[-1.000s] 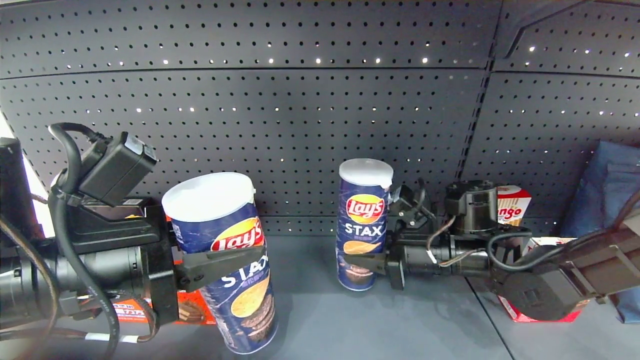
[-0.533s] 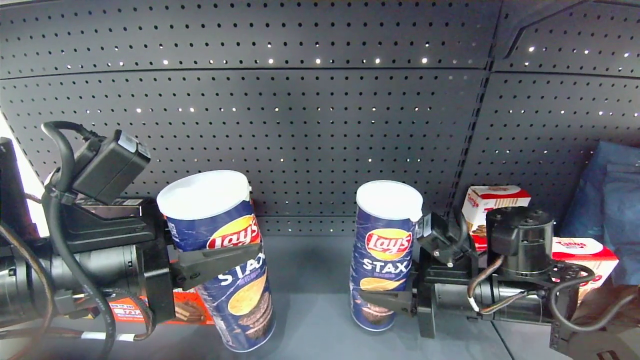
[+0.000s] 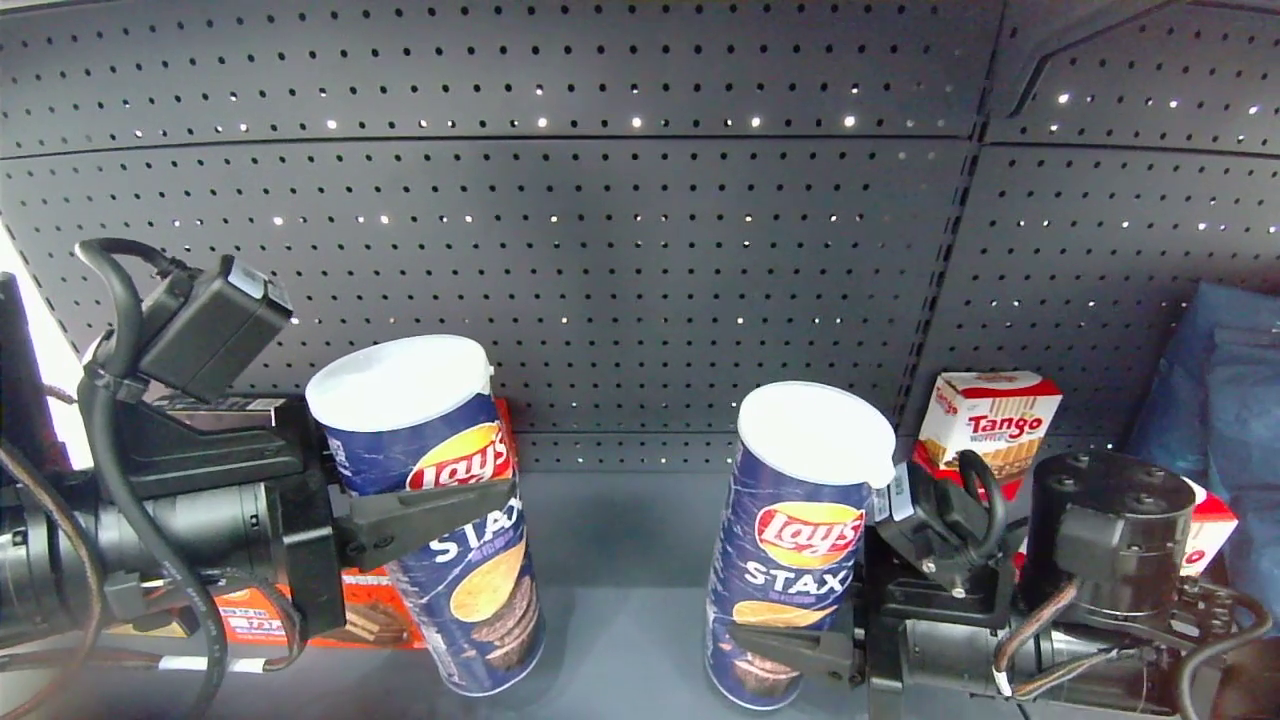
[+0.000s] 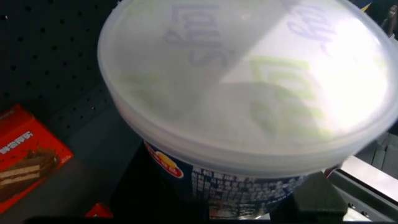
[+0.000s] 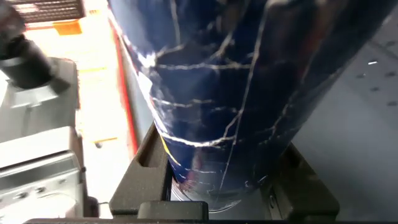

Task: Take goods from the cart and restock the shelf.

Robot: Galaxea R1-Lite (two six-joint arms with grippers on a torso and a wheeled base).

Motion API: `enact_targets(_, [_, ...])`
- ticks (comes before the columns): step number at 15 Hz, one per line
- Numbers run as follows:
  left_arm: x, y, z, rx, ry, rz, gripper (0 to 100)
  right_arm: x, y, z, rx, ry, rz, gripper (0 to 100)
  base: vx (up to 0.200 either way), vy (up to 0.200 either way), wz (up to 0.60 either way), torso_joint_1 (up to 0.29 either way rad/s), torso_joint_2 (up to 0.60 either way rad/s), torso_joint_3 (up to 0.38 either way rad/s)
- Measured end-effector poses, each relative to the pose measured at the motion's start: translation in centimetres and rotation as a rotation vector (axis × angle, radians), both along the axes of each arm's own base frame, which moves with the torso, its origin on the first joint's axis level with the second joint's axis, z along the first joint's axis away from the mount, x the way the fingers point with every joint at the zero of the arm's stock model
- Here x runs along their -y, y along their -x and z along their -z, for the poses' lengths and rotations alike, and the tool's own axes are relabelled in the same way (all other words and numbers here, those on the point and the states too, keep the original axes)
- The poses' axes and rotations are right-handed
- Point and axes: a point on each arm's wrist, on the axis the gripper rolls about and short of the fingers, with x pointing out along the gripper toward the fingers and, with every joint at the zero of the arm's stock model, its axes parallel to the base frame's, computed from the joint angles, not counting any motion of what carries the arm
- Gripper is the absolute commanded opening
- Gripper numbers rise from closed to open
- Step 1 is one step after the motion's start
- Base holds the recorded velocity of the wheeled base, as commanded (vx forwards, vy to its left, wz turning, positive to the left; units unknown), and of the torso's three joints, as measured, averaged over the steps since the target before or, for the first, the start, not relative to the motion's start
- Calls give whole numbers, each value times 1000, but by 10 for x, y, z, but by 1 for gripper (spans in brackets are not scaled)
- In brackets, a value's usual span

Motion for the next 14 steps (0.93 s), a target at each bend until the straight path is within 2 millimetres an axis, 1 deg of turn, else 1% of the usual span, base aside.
enact_targets(2, [-1, 0, 0, 0, 0, -4, 0, 1, 3, 5, -6, 0, -4, 0, 0, 0, 0, 0, 0, 0])
enact_targets(6, [-1, -2, -2, 17, 8, -7, 0, -2, 2, 15, -32, 9, -8, 0, 0, 0, 0, 0, 0, 0])
enact_targets(14, [-1, -3, 2, 11, 6, -11, 0, -9, -7, 28, -50, 19, -6, 0, 0, 0, 0, 0, 0, 0])
